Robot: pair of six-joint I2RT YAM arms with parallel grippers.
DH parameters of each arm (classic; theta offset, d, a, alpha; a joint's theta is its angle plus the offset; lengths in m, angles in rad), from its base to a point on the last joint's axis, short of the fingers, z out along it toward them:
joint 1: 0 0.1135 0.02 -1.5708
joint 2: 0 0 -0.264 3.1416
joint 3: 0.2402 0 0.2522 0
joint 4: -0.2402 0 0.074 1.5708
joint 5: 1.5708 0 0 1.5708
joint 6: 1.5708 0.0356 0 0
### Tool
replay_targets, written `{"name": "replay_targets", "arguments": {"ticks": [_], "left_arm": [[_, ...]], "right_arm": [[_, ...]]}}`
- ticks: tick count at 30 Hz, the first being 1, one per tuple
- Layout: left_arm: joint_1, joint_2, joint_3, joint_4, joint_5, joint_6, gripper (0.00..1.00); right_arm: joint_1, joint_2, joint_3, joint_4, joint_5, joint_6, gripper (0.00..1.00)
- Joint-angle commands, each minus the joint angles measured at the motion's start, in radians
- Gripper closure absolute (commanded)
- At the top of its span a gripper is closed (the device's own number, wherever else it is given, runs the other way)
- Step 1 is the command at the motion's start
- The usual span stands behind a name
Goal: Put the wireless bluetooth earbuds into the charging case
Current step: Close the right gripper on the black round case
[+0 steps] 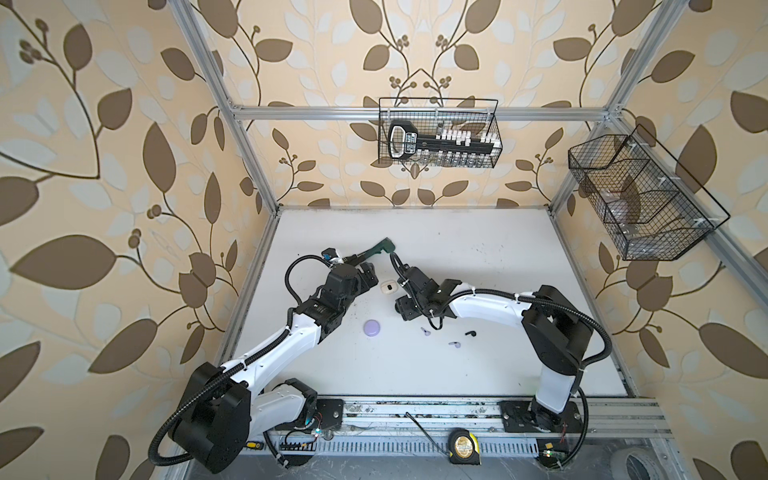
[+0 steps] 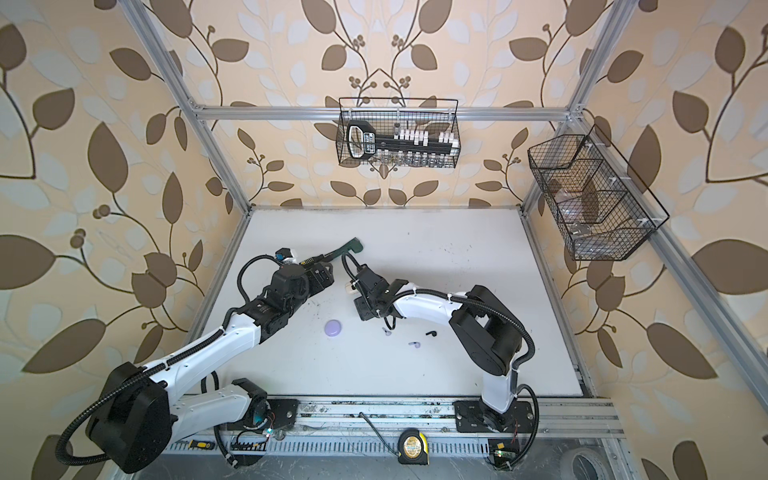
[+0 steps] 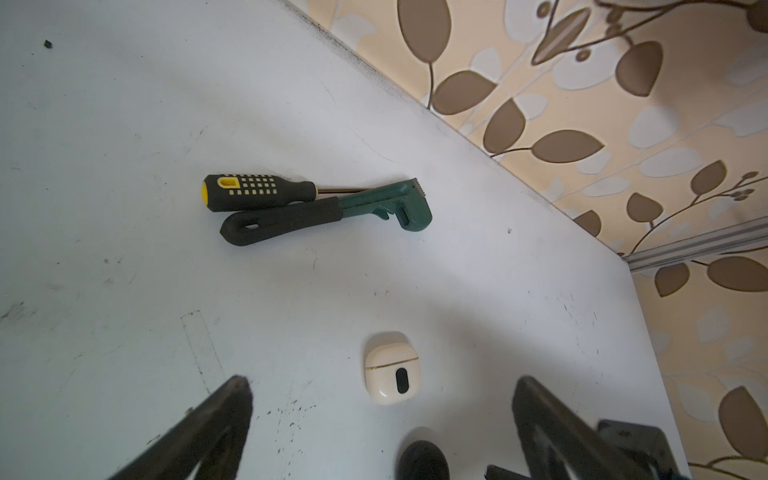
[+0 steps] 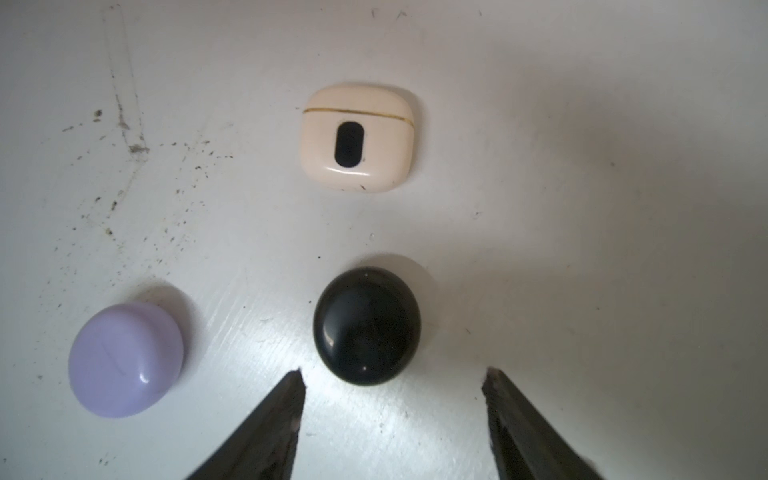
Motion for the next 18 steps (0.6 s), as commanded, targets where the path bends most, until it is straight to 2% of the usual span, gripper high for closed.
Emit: {"name": "replay_targets", "arguments": {"ticks": [1,12,18], "left_arm": [[0.001,-0.021,0.016,0.030,-0.021,0.010,0.01],[0.001,-0.027,0.014,0.027,-0.024,0.010,0.01],[0.001,-0.034,0.014,0.026,-0.026,0.012,0.01]], "right_arm": [[0.014,0.037,0.026,-0.013,-0.026,-0.052,0.29],[0.010,0.116,0.123,-0.073,-0.007,-0.127,0.28],[-0.017,0.167,0.156,-0.100,-0.053,-0.135,0.29]]}}
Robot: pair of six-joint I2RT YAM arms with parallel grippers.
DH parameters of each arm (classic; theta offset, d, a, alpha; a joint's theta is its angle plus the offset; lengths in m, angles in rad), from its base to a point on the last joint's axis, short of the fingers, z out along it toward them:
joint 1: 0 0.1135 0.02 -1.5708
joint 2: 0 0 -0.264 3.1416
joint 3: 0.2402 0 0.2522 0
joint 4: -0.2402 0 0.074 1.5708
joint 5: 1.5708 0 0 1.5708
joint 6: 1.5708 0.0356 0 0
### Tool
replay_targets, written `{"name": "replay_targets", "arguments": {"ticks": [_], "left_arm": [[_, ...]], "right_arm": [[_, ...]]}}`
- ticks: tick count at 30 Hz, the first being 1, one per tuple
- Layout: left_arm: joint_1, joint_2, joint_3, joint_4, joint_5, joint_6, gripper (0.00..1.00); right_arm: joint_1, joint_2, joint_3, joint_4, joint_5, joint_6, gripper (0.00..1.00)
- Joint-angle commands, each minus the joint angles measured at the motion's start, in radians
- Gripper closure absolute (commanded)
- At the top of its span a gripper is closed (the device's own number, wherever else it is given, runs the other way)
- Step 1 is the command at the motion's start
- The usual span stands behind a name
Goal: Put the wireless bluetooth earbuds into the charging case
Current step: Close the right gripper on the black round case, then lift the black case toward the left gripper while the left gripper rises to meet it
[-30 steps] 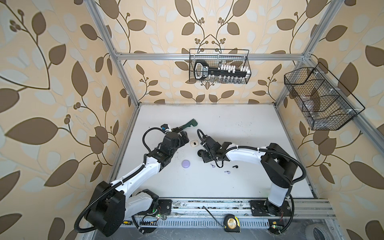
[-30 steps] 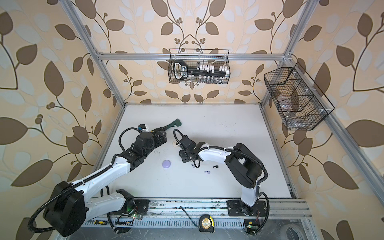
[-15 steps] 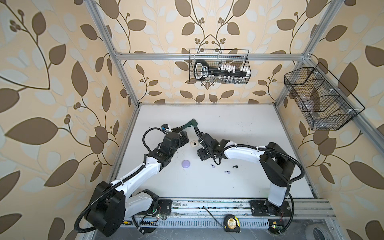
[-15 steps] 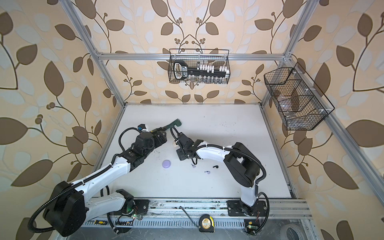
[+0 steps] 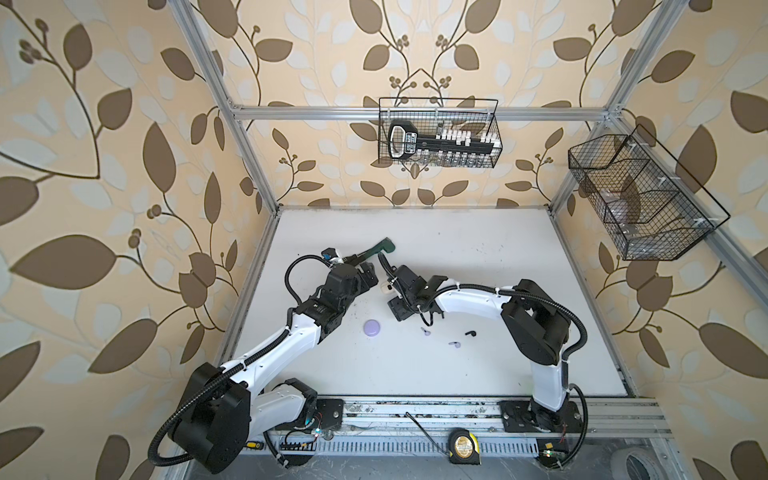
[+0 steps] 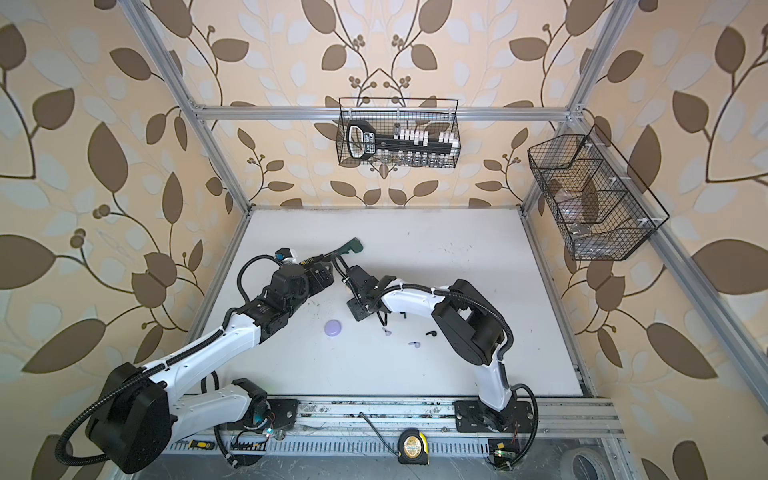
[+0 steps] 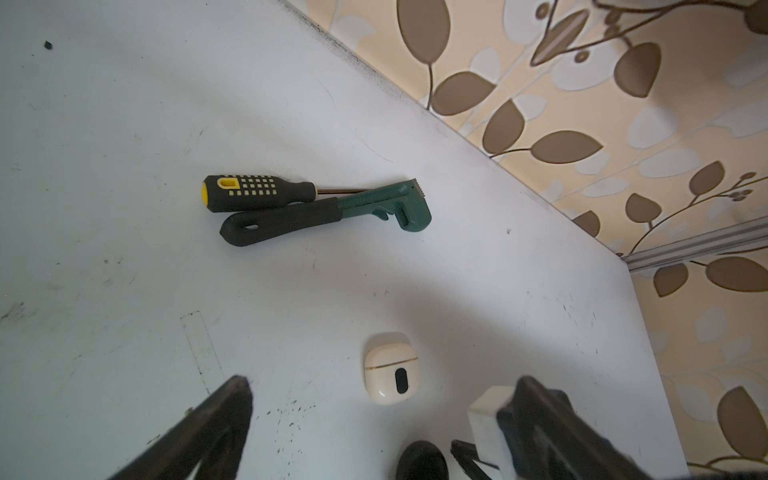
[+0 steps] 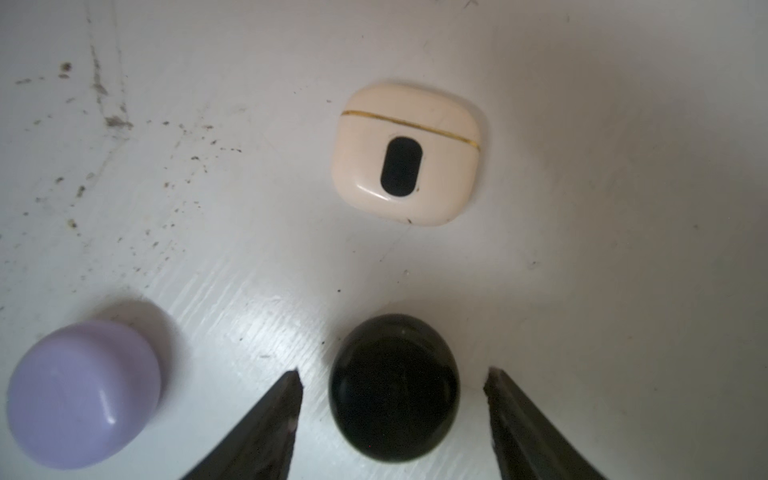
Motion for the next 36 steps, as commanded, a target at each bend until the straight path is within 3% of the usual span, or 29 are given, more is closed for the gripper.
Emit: {"name": "replay_targets", "arguments": {"ticks": [1,18,26,36], "left_arm": [[0.001,-0.029,0.012,0.026,-0.025,0.011,0.01],[0.001,-0.026,0.014,0.024,-0.024,0.012,0.01],[0.001,-0.022,0.017,0.026,-0.016,0.014,0.01],[0.001,0.044,0.070,0.039,0.061,0.048,0.01]], "right_arm": [[-0.012,0.034,0.038,-0.052,-0.034,-0.027,0.29],[-0.004,0.083,0.084,-0.101,-0.021,-0.030,0.55],[-0.004,0.084,0.087,-0.106,-0.020,-0.027,0.63],[-0.031,-0.083,-0.045,0.006,-0.014,-0.013,0.69]]}}
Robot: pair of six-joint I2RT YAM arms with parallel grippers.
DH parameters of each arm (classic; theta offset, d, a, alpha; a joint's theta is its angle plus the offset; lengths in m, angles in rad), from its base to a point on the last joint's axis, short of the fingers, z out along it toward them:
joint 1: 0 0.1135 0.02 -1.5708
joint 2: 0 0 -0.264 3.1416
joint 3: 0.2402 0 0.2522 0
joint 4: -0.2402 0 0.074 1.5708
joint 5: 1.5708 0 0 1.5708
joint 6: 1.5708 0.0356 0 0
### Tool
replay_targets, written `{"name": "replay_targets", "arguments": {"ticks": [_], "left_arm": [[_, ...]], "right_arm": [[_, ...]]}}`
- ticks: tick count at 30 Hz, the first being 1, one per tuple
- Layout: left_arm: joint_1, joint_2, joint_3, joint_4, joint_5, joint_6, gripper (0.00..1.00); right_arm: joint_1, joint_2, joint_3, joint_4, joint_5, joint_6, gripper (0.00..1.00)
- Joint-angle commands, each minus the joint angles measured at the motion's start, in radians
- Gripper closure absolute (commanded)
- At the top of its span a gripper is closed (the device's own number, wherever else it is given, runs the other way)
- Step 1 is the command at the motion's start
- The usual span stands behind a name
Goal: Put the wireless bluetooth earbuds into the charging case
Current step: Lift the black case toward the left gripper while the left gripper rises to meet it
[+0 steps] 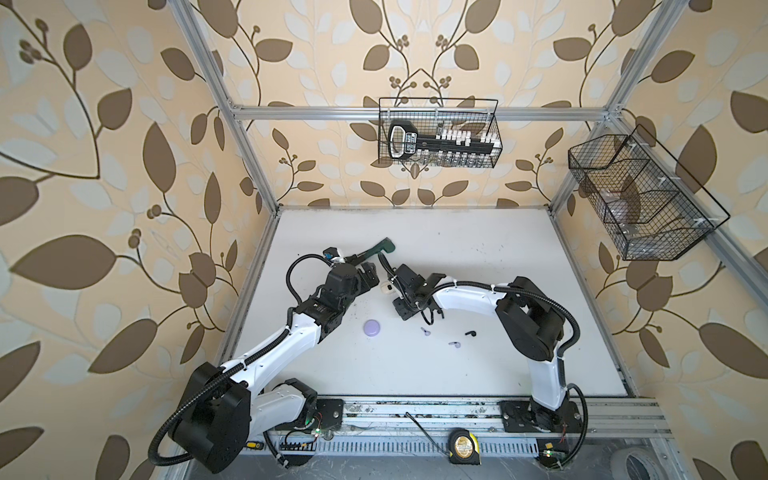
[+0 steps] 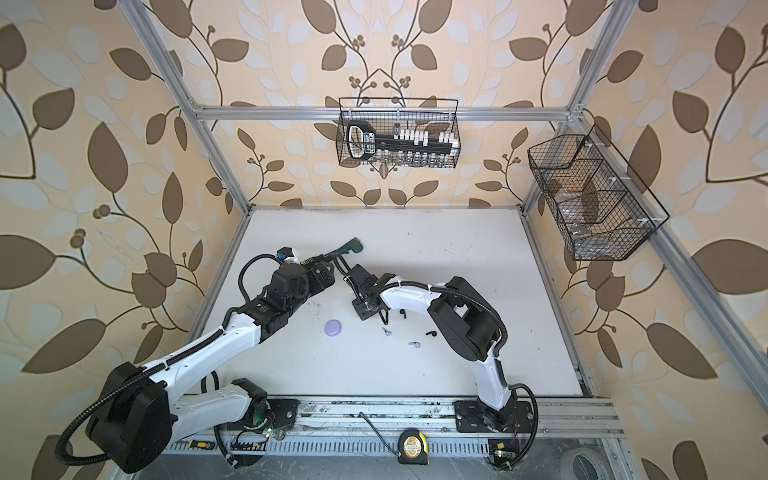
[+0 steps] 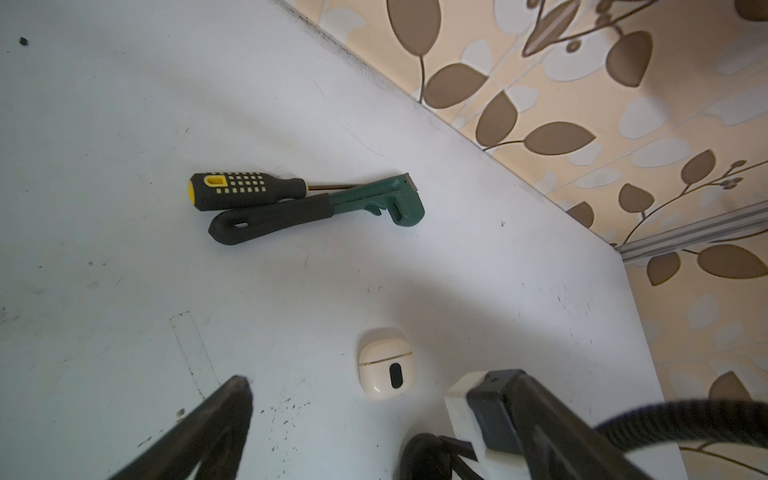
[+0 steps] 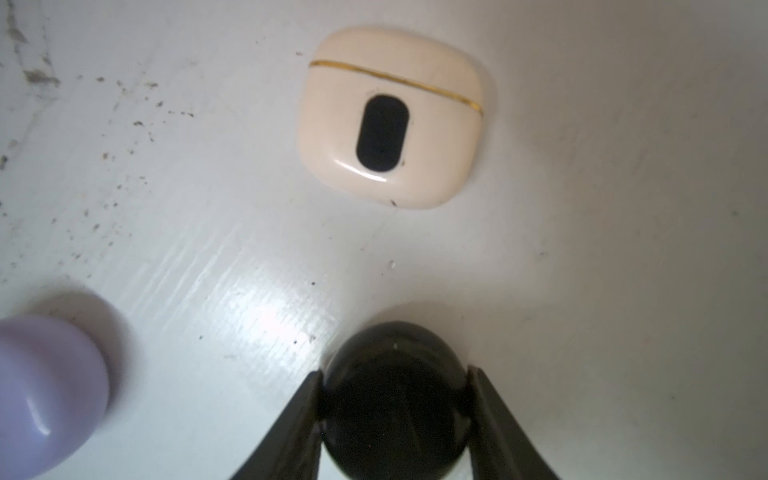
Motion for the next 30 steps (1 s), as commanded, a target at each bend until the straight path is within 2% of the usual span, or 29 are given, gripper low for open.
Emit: {"name": "replay_targets", "arguments": {"ticks": [1,3,5,8,11,15,19,25,30], "left_arm": [[0.000,0.037,0.069,0.027,0.017,0.030,0.01],[-0.014,0.072,0.072,0.050,-0.028,0.057,0.01],[-0.022,0.092,0.068,0.080,-0.019,0.087,0.01],[-0.025,0.097,0.094,0.079,0.104,0.130,0.01],[-0.033,0.079,0.091,0.124,0.210,0.169,0.10],[-0.047,0.042,0.047,0.247,0.316,0.201,0.12],[-0.079,0.008,0.028,0.300,0.360,0.249,0.18],[-0.120,-0.010,-0.003,0.406,0.472,0.298,0.23],[-0.174,0.001,0.016,0.425,0.557,0.368,0.29]], "right_arm": [[-0.016,-0.106,-0.060,0.060,0.012,0.004,0.69],[-0.019,-0.157,-0.098,0.098,0.019,0.005,0.70],[-0.018,-0.199,-0.140,0.129,0.028,0.004,0.70],[-0.015,-0.252,-0.183,0.173,0.046,0.004,0.71],[-0.001,-0.309,-0.229,0.225,0.073,-0.014,0.71],[0.025,-0.386,-0.305,0.345,0.135,-0.084,0.72],[0.048,-0.476,-0.381,0.426,0.175,-0.157,0.71],[0.073,-0.681,-0.559,0.583,0.244,-0.256,0.70],[0.156,-0.846,-0.735,0.765,0.326,-0.417,0.75]]}}
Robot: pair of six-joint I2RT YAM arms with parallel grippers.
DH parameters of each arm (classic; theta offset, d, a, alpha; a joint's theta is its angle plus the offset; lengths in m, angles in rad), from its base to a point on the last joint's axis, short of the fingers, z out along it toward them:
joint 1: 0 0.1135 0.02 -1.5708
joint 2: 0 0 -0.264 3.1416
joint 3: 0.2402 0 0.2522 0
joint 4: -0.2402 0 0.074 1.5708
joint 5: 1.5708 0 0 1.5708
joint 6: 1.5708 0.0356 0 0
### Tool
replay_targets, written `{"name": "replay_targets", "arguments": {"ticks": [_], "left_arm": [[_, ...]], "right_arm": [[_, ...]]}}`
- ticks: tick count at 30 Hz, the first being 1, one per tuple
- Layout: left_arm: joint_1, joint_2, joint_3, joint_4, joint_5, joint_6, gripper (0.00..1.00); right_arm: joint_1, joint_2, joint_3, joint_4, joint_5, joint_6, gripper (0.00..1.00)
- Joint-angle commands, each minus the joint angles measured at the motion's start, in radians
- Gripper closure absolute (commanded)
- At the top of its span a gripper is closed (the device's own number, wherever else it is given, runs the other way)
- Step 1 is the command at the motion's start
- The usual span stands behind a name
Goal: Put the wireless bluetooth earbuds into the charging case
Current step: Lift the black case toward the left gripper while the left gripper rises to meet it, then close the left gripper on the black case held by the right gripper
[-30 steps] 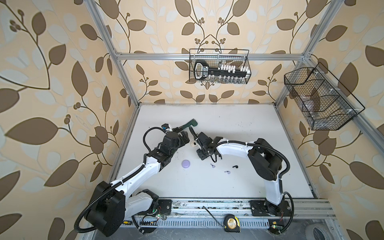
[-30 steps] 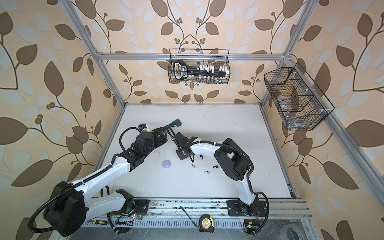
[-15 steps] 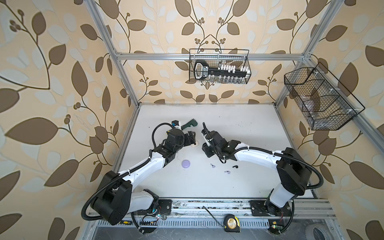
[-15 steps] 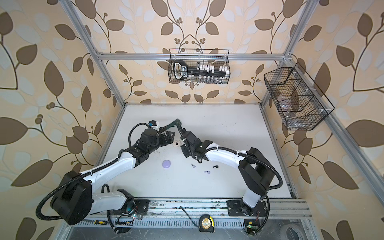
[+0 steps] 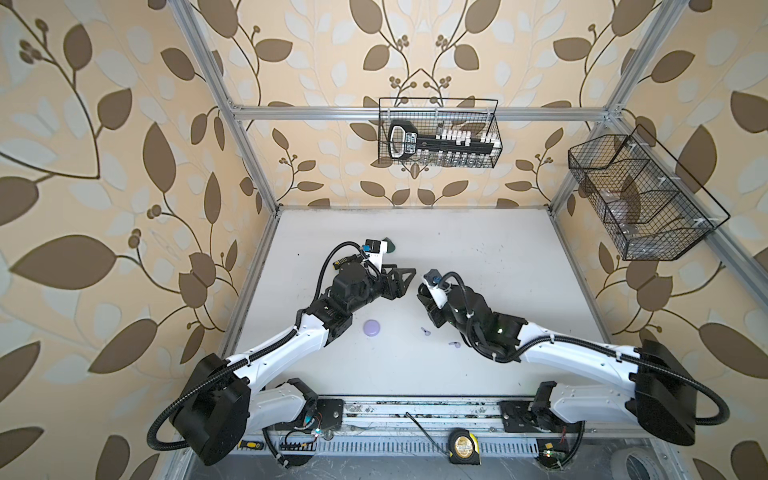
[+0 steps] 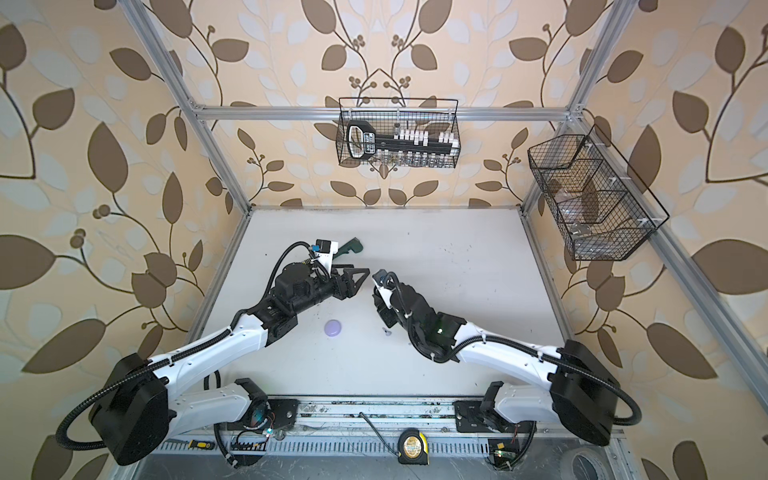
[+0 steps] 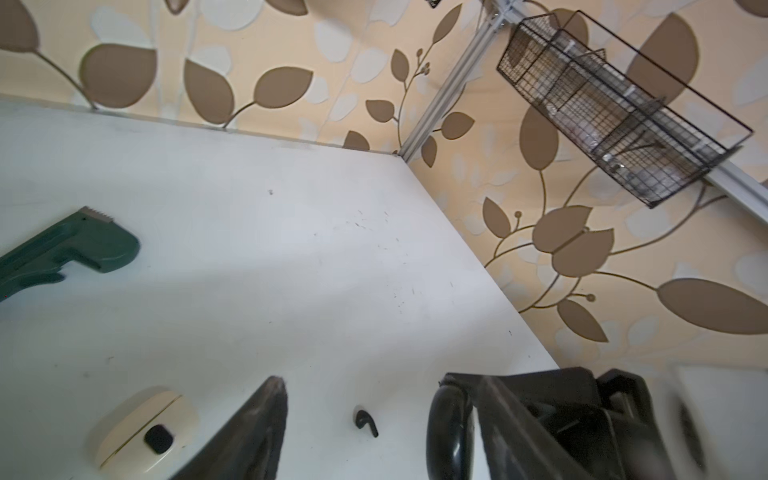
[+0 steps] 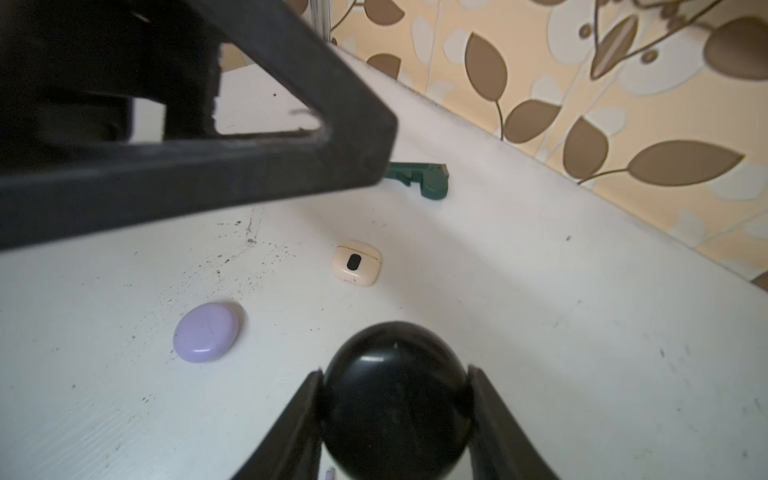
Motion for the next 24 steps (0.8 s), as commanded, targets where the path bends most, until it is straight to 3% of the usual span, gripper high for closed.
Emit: {"name": "replay_targets", "arguments": {"ticks": [1,13,24], "left_arm": [[-0.040,-0.011,0.020,0.068,0.098,0.095,0.30],[-0.114,-0.017,0.073,-0.014,0.194,0.225,0.39],[-0.179,-0.001,0.168,-0.186,0.214,0.330,0.46]], "right_arm": [[0.053,-0.073,-0.090,0.183,0.074,-0.163,0.76],[0.101,-0.221,-0.222,0.340,0.192,-0.279,0.79],[0.132,-0.256,-0.294,0.462,0.252,-0.395,0.77]]}}
